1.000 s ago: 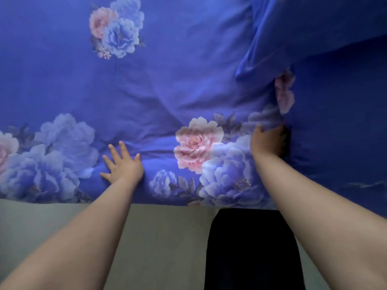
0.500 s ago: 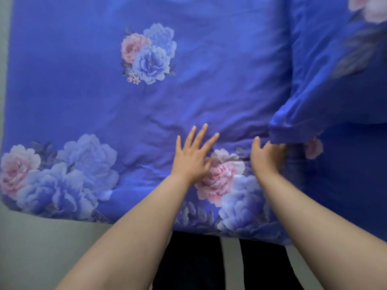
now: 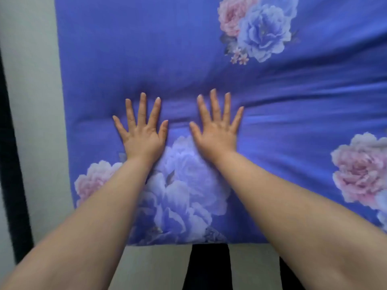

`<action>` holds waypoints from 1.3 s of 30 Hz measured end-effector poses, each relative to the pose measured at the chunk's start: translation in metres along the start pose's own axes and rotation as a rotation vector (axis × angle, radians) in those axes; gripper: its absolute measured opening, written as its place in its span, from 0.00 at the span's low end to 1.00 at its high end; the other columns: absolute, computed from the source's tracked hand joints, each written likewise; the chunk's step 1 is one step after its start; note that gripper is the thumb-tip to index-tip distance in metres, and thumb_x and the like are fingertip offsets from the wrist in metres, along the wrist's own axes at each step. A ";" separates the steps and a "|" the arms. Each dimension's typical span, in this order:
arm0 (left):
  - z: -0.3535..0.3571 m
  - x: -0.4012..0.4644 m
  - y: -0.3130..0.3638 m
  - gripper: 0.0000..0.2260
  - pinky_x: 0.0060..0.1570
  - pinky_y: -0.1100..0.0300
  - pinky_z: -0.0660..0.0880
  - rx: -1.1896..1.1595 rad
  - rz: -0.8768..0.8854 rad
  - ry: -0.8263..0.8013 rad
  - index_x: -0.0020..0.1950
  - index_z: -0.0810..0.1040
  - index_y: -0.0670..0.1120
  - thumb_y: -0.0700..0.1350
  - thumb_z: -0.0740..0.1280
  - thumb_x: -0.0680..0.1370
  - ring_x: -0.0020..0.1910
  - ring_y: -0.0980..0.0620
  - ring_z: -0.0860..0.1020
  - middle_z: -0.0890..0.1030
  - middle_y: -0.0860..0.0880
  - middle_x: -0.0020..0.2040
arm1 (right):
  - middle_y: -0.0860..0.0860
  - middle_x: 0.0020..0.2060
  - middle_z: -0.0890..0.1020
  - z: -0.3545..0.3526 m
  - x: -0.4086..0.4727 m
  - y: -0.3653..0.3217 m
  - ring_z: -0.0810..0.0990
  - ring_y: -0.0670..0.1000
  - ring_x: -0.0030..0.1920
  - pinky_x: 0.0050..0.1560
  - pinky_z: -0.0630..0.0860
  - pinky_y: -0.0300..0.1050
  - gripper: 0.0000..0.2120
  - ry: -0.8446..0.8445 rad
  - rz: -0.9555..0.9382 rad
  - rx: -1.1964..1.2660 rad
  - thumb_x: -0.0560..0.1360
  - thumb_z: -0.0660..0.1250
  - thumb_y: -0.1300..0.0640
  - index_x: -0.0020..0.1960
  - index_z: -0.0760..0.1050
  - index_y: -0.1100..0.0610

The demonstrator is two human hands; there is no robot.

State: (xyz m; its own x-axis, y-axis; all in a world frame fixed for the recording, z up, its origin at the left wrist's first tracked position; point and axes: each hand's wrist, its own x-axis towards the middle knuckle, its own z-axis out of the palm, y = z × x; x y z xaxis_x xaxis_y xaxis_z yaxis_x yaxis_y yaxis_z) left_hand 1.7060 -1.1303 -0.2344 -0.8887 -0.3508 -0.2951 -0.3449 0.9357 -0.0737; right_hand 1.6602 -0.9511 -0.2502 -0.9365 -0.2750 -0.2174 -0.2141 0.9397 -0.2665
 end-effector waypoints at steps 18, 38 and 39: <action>-0.002 0.014 -0.122 0.40 0.73 0.44 0.52 -0.356 -0.519 -0.507 0.76 0.32 0.50 0.66 0.53 0.77 0.77 0.40 0.50 0.39 0.42 0.78 | 0.45 0.77 0.42 -0.067 0.103 -0.015 0.40 0.55 0.77 0.70 0.43 0.70 0.32 -0.093 0.708 0.242 0.79 0.54 0.44 0.78 0.43 0.46; -0.107 0.082 -0.218 0.16 0.52 0.49 0.72 -0.344 0.358 -0.356 0.66 0.70 0.47 0.41 0.59 0.78 0.56 0.41 0.73 0.73 0.45 0.60 | 0.44 0.59 0.79 -0.047 0.084 -0.259 0.75 0.48 0.62 0.64 0.70 0.48 0.19 -0.350 0.568 0.772 0.78 0.55 0.48 0.69 0.65 0.41; -0.113 0.092 -0.206 0.17 0.51 0.49 0.72 -0.326 0.445 -0.288 0.66 0.71 0.48 0.41 0.60 0.77 0.56 0.42 0.72 0.73 0.46 0.60 | 0.43 0.54 0.81 -0.051 0.085 -0.251 0.77 0.49 0.59 0.61 0.72 0.48 0.18 -0.222 0.627 0.786 0.78 0.56 0.46 0.68 0.67 0.41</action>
State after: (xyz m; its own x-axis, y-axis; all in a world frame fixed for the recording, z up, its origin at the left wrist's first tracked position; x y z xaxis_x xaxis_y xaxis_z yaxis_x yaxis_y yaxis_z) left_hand 1.6611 -1.3596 -0.1389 -0.8672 0.1370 -0.4787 -0.0745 0.9149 0.3968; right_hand 1.6204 -1.2002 -0.1536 -0.7279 0.1128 -0.6763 0.6122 0.5512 -0.5669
